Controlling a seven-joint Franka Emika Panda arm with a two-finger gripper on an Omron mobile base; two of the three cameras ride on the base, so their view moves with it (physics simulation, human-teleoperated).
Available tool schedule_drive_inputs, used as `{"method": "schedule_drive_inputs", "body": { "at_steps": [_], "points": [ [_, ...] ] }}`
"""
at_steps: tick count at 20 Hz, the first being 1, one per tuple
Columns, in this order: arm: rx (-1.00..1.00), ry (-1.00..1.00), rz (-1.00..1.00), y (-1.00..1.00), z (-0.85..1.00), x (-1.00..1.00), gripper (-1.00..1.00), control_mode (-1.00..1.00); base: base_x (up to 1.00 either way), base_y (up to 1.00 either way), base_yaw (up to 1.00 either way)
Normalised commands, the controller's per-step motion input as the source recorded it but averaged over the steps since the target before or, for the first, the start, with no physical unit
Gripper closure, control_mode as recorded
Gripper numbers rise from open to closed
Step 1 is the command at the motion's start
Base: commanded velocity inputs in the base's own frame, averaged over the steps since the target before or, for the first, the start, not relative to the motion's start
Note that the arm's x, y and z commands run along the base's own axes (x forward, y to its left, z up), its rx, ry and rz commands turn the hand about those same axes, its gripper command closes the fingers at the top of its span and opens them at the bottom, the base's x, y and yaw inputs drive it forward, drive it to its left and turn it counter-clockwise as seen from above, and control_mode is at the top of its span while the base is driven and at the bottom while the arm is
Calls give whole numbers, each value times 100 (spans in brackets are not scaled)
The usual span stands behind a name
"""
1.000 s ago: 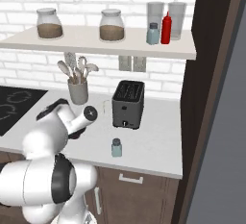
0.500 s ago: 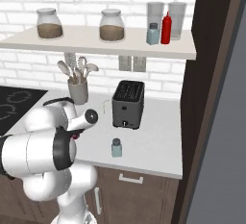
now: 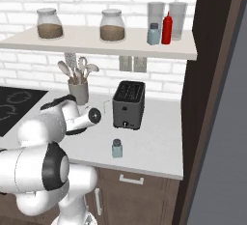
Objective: Put the shaker and condiment bottle from the counter next to their counterparts in the cabinet.
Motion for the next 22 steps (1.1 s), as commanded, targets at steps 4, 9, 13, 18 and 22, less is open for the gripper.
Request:
{"method": "schedule_drive_inputs", "body": {
  "at_steps": [4,9,13,18,22],
  "points": [
    [12,0,0,0,91,1,100,-100,0,0,0],
    [-1,1,-5,0,98,1,100,-100,0,0,0],
    [-11,5,-25,-8,93,0,100,-100,0,0,0],
    [-4,4,-43,-44,89,0,100,-100,0,0,0],
    [0,5,-56,-74,79,0,100,-100,0,0,0]
  ]
}}
